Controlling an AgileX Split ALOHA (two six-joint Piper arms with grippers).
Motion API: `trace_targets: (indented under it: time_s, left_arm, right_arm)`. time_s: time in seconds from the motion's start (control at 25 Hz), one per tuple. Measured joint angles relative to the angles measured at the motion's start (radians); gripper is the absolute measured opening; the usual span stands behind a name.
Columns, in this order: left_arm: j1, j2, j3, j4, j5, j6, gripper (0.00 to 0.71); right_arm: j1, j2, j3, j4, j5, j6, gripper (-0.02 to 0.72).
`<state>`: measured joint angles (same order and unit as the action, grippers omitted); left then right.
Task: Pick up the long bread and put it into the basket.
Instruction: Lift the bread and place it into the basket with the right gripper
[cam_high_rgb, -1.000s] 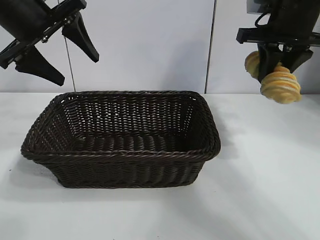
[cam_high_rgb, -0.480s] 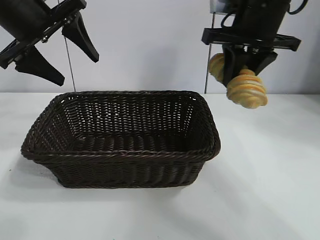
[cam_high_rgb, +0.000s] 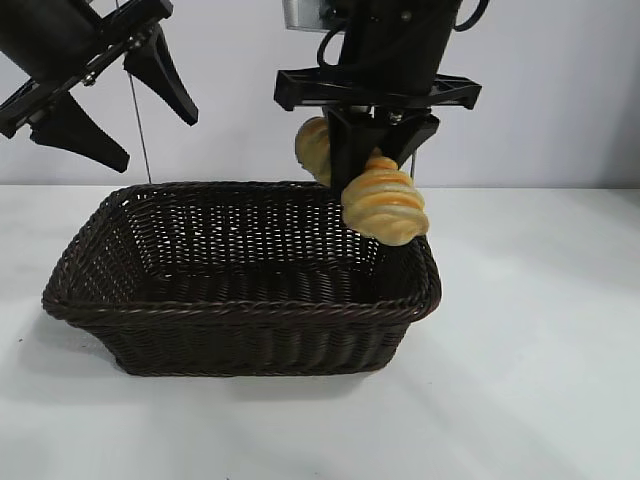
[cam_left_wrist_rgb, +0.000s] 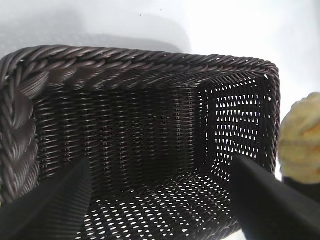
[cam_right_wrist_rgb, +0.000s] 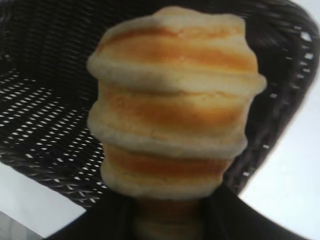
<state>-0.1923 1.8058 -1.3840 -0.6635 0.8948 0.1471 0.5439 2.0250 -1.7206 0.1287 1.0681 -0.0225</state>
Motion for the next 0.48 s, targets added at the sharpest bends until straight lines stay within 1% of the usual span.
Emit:
trace_targets:
  time_s: [0.16,0.32,0.48]
  left_arm:
    - [0.0,0.0,0.0,0.0,0.0,0.0,0.55]
    - [0.0,0.0,0.0,0.0,0.0,0.0,0.55]
    - [0.0,0.0,0.0,0.0,0.0,0.0,0.55]
  right_arm:
    - [0.0,0.061,0.0,0.015,-0.061,0.0,0.231]
    - [0.0,0.1,0.0,0.025,-0.078,0.0,0.231]
    - [0.0,0.106,0.0,0.029,-0.114,0.0,0.231]
